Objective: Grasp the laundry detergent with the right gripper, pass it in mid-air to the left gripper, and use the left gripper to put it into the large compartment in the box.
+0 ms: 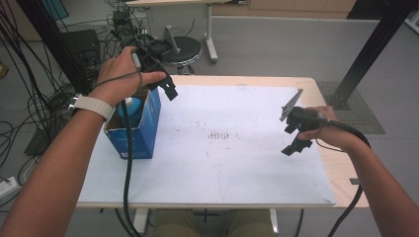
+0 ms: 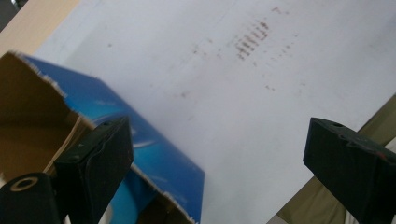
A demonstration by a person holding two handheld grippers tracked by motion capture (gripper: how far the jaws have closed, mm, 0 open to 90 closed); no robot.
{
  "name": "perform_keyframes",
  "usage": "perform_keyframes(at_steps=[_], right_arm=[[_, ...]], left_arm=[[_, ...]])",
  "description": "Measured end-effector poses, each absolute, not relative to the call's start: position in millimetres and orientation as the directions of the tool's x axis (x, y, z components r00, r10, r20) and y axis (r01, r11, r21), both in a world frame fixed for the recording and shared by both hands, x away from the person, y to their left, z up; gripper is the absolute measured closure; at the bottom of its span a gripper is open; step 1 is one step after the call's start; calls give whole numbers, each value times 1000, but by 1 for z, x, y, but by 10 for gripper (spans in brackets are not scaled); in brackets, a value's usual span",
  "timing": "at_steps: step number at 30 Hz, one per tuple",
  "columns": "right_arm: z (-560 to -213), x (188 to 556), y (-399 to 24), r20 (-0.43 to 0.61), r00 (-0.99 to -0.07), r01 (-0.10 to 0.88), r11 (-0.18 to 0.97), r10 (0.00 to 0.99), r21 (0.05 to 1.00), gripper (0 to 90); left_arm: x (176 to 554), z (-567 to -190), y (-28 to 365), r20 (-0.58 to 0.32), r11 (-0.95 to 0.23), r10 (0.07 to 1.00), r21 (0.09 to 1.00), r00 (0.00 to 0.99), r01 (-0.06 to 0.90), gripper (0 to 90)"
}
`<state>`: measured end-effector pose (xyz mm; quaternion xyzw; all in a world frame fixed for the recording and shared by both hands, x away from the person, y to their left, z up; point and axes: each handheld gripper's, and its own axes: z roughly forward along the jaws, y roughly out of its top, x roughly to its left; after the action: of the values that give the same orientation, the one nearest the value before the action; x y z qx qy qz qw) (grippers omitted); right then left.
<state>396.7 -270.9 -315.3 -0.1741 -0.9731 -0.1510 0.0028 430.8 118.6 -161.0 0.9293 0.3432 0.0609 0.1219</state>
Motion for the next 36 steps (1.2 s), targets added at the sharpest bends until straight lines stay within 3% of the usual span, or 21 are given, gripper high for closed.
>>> perform_keyframes(at_steps=[9, 17, 36], right_arm=[[-317, 396, -272, 59, -937, 346, 892, 344, 292, 106], [-317, 396, -270, 61, -938, 345, 891, 342, 297, 105], [-322, 396, -271, 70, -936, 351, 889, 346, 294, 102]], left_arm=[[419, -177, 86, 47, -841, 504, 254, 862, 478, 90], [412, -194, 68, 47, -885, 430, 220, 901, 411, 90], [407, -229, 50, 38, -910, 382, 192, 924, 368, 94]])
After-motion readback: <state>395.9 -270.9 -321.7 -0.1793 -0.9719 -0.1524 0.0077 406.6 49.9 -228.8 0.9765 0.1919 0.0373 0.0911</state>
